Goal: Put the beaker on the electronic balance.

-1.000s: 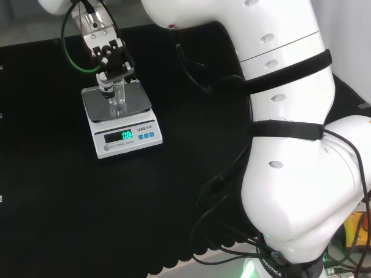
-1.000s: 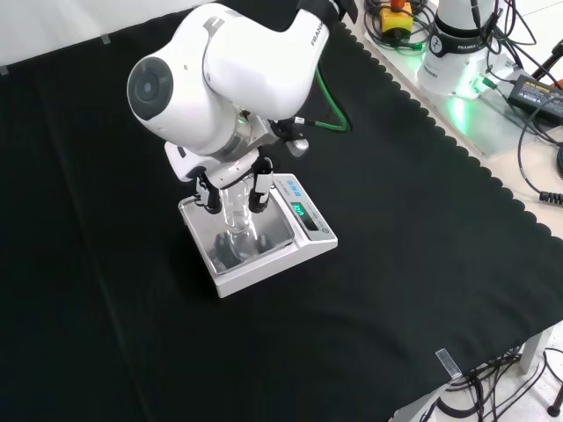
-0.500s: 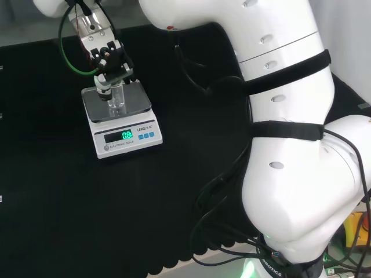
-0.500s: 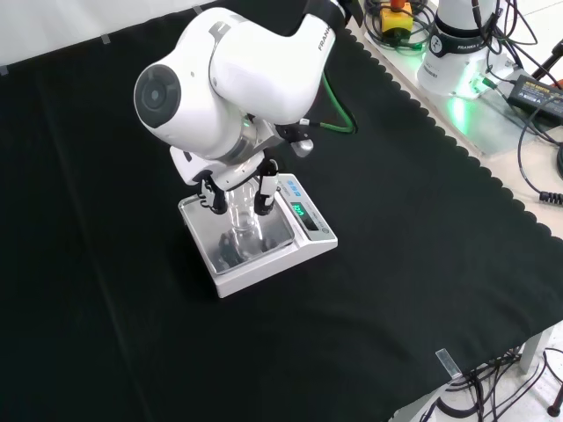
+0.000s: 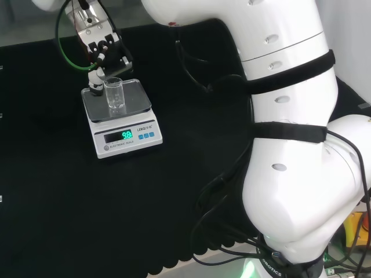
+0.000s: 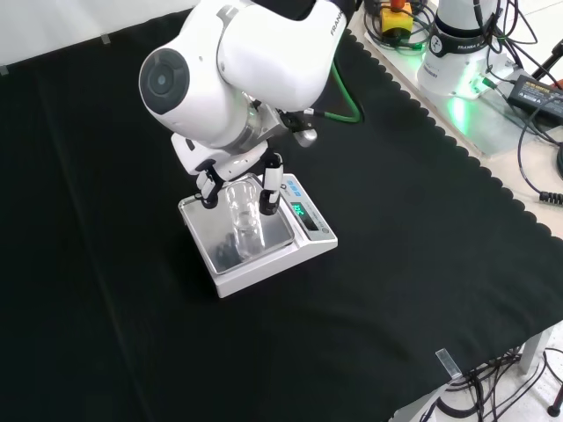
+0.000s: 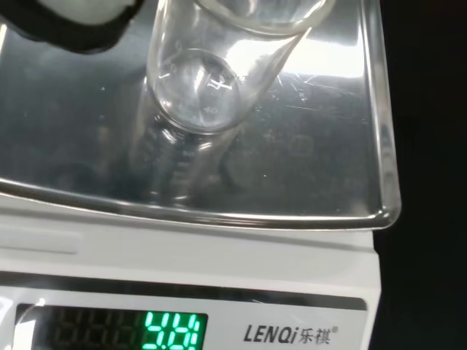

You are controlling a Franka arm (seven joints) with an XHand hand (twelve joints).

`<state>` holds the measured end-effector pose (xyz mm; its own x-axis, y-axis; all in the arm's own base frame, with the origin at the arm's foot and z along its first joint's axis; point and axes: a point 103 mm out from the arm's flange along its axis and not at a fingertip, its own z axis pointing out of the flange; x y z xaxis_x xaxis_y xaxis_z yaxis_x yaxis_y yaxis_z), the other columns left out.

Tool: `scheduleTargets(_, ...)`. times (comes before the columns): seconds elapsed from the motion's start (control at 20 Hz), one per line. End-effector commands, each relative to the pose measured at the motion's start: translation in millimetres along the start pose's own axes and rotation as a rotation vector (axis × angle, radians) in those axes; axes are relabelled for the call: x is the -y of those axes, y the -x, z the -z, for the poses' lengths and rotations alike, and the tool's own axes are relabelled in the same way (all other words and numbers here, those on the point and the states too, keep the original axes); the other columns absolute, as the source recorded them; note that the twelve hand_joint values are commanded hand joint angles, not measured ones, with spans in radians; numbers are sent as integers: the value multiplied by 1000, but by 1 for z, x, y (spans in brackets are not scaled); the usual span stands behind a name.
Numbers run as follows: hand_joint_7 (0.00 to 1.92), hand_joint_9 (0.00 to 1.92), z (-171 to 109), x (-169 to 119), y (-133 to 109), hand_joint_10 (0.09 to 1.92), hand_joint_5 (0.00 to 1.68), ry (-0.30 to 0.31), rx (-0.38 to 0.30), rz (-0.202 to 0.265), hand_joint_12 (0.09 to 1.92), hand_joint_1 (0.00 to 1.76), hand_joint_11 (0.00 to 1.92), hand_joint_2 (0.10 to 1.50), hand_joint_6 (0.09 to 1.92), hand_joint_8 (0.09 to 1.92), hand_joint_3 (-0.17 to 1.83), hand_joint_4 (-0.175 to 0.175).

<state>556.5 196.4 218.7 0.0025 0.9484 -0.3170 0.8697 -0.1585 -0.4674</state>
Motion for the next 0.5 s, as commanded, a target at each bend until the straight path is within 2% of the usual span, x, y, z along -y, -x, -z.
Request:
scheduleTargets(0.05, 437, 966, 13, 8, 8, 87, 460, 12, -1, -8, 1166, 709, 841, 689, 125, 689, 544, -155)
scheduleTargets(0.3, 386, 933, 24, 14, 28, 87, 434, 18, -88, -28, 1184, 621, 817, 706, 87, 716, 503, -155)
scheduleTargets(0.5, 362, 923, 28, 17, 41, 87, 419, 25, -117, -41, 1195, 508, 806, 745, 87, 727, 471, -155)
